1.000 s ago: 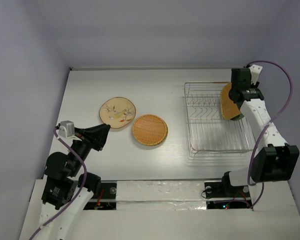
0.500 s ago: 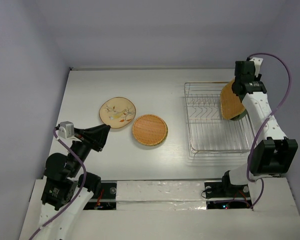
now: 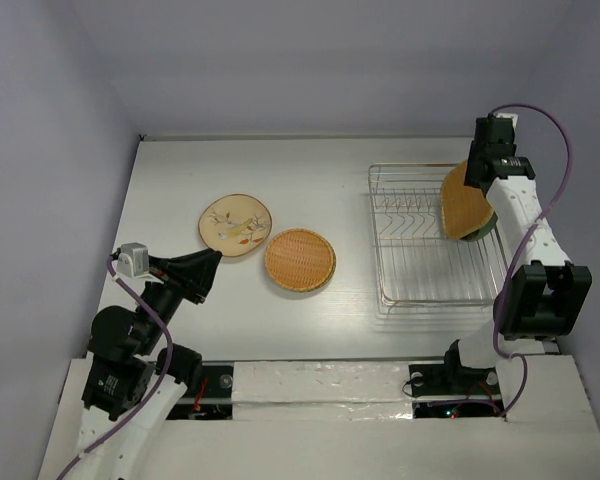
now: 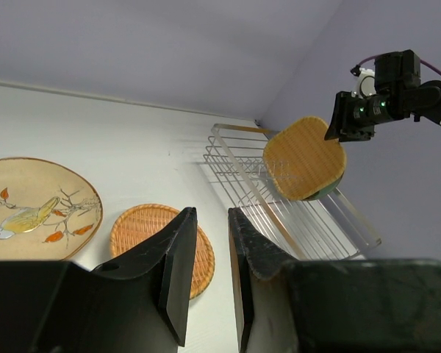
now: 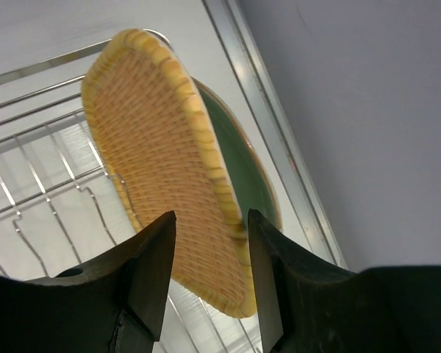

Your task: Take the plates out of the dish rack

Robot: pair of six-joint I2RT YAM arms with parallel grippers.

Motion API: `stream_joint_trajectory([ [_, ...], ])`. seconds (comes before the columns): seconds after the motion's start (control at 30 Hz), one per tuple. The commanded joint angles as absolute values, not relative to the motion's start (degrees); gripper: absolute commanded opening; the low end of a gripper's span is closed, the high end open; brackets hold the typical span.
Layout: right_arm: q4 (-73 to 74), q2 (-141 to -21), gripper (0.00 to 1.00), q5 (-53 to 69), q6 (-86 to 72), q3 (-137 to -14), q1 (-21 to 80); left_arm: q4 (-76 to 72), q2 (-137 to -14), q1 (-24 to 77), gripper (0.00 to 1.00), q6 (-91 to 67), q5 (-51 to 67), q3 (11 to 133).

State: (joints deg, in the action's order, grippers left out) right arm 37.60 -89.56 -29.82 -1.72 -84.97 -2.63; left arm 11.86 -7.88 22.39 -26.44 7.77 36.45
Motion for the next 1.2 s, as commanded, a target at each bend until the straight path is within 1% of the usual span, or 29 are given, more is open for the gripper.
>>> stream_joint_trajectory([
  [0.0,37.53,-89.56,0.5,-25.24,-0.7,-88.07,-2.99,9.32,-7.12,22.85,0.21,-26.1,8.7,36.83],
  [0.1,38.49,-90.79,0.5,-22.43,-0.7,-88.5,-3.52,9.4,-7.29,22.85,0.21,-26.1,8.79,36.83],
  [0.3,38.32,-92.9,0.5,-22.14,-0.7,-87.98,-4.12,9.4,-7.21,22.85,0.21,-26.1,8.44,36.91],
  [0.37,37.88,-93.08,0.46,-21.01,-0.62,-87.45,-4.13,9.41,-7.29,22.85,0.21,-26.02,8.44,36.83],
  [0.43,37.09,-92.81,0.37,-21.01,-0.62,-86.75,-4.66,9.49,-7.21,22.85,0.21,-26.02,8.44,36.83],
  [0.5,36.39,-92.38,0.32,-17.78,-0.7,-85.44,-5.18,9.49,-7.21,22.85,0.21,-26.02,8.44,36.83],
  [0.57,35.08,-91.06,0.32,-17.14,-0.44,-84.29,-5.19,9.4,-7.21,22.85,0.21,-26.1,8.52,36.83],
  [0.6,34.55,-90.71,0.35,-16.36,0.95,-83.16,-5.19,9.32,-7.21,22.85,0.21,-26.1,8.61,36.83],
  [0.67,33.76,-90.0,0.37,-15.65,1.05,-82.1,-5.71,9.4,-7.12,22.85,0.21,-26.1,8.53,36.83],
  [0.77,32.96,-89.65,0.37,-15.12,1.05,-80.77,-5.71,9.4,-6.94,22.85,0.21,-26.02,8.44,36.91],
  [0.8,32.7,-89.47,0.34,-15.29,1.05,-80.68,-5.71,9.4,-6.94,22.85,0.21,-26.02,8.44,36.83],
  [0.87,32.61,-88.51,0.3,-16.25,1.05,-81.12,-5.71,9.49,-6.94,22.85,0.21,-26.02,8.44,36.83],
  [0.9,32.96,-88.24,0.26,-17.39,1.23,-81.65,-5.71,9.49,-7.03,22.85,0.21,-26.1,8.44,36.83],
  [0.97,34.18,-87.54,0.22,-17.93,2.02,-84.09,-5.71,9.32,-7.03,22.85,0.21,-26.1,8.44,36.83],
  [1.0,34.28,-86.58,0.15,-18.19,2.37,-84.89,-5.71,9.32,-7.03,22.85,0.21,-26.02,8.44,36.83],
  [1.07,35.32,-85.87,0.1,-18.19,3.16,-87.35,-5.71,9.32,-7.12,22.85,0.21,-26.1,8.44,36.74],
  [1.1,35.77,-85.7,0.04,-18.11,3.43,-88.15,-5.71,9.4,-7.12,22.85,0.21,-26.19,8.52,36.74],
  [1.17,36.56,-85.08,0.0,-17.84,3.6,-89.47,-5.71,9.32,-7.12,22.85,0.21,-26.19,8.35,36.74],
])
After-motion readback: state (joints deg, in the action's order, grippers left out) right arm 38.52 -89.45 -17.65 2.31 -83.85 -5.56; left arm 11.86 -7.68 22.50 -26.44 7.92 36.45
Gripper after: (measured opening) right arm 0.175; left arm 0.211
